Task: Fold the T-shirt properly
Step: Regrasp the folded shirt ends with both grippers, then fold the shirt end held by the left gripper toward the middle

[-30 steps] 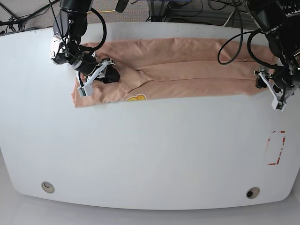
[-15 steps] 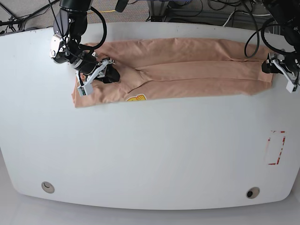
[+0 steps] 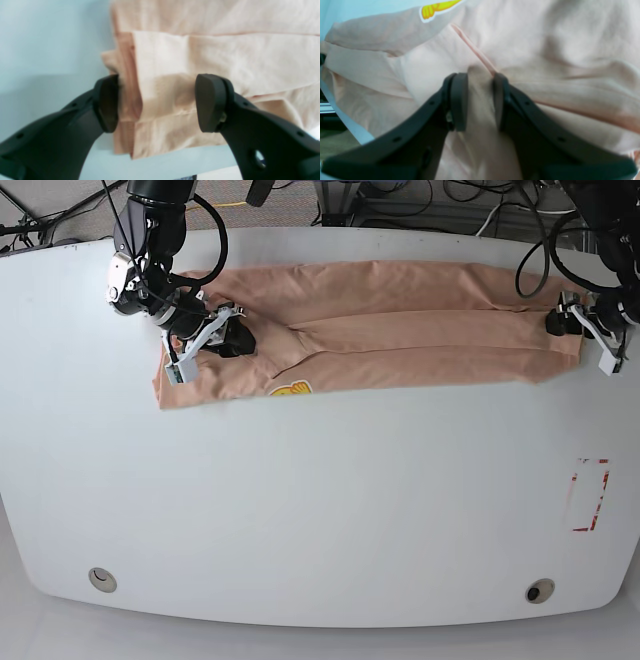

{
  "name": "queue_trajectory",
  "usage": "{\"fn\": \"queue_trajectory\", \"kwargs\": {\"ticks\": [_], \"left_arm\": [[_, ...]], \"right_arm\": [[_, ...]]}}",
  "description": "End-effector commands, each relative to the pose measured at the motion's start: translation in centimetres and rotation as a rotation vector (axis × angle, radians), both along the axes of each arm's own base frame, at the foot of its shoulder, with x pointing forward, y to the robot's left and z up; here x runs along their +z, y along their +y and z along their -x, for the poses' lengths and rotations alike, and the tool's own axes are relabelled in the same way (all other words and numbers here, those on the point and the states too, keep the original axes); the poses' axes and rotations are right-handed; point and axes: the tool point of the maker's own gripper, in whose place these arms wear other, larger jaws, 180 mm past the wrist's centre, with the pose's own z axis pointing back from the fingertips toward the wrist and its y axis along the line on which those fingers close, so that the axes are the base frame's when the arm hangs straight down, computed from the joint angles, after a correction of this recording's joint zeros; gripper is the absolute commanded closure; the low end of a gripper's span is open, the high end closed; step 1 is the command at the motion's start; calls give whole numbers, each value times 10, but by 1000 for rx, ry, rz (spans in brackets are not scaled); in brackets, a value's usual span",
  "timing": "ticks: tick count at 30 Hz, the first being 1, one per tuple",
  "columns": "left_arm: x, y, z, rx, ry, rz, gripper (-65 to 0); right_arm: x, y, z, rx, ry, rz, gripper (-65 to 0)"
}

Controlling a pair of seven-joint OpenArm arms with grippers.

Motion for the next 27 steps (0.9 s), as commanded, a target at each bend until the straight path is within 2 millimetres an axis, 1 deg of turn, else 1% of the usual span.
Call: {"fn": "queue_trajectory", "kwargs": {"ticks": [1,6,11,18,20,21,24,26,27], "left_arm": [[9,17,-2,10,-11,-28,-424],[14,26,-8,22,-58,-38,-425],[0,26,0,43,-19,-6,-425],[-15,1,1,-31,29,20,-419],[-18,-4,1,-51,40,22,-403],[-19,-6,1,-56,43,23,-379],[-21,-8,1,-64,47,25,-217],[-23,-13,1,-63,47,37,-63],[-24,-17,2,-67,47,42,-14]], "right_arm": [[-10,-9,9,13,56,61,-173],[-11,-10,10,12,59,61,-173],[-10,-9,9,11,56,58,-173],[-10,-8,9,11,58,56,-173],[-10,-8,8,11,55,57,-173],[-10,-8,9,12,55,57,-173],[-10,-8,9,11,56,55,-173],[-10,-9,9,10,58,56,-173],[-10,-9,9,10,58,58,-173]]}}
